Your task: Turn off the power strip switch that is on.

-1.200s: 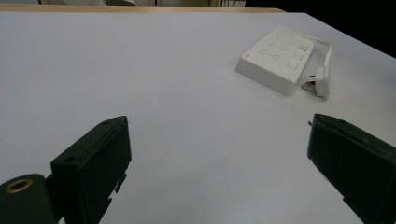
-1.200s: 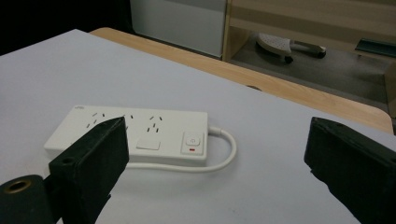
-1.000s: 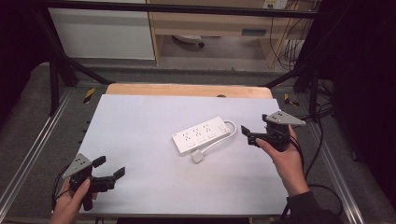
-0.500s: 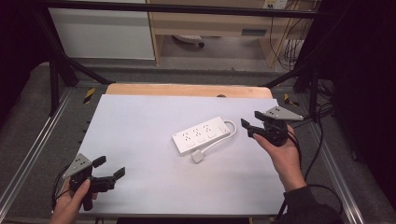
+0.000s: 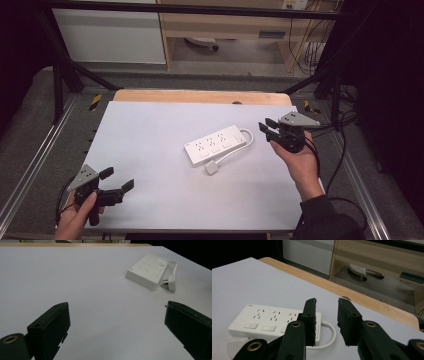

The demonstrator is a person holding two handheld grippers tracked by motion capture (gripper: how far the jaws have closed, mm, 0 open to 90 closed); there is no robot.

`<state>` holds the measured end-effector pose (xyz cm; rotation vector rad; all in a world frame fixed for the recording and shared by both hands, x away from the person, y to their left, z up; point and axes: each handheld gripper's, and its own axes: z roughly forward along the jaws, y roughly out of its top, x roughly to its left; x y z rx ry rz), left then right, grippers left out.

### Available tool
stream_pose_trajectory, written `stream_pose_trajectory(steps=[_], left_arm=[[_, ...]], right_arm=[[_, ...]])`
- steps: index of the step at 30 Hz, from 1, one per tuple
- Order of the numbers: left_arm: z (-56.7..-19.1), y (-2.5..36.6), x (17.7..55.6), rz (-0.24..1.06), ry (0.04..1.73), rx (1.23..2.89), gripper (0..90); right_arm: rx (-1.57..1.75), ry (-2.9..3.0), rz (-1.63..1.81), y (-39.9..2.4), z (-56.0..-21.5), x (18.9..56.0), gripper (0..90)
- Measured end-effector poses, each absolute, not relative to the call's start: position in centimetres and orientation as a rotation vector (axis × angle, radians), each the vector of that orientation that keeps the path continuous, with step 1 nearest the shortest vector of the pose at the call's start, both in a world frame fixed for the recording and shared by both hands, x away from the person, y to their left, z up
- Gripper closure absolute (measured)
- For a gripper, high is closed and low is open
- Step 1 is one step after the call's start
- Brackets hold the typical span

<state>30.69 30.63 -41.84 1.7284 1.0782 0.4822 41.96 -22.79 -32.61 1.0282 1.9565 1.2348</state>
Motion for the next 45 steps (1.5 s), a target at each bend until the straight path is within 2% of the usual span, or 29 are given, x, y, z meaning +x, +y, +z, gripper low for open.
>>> stream_pose_trajectory(steps=[7,21,45], left_arm=[[-41.8,30.6,30.7,0.481,1.076,1.729,6.1],[-41.8,30.6,30.7,0.480,1.075,1.729,6.1],[-41.9,30.6,30.7,0.482,1.074,1.737,6.1]], right_arm=[[1.012,1.964,1.247,-22.2,-32.7,42.4,78.6],[0.999,1.984,1.246,-21.2,-33.1,42.9,88.7],[1.026,2.063,1.228,-18.9,-34.6,44.5,90.0]])
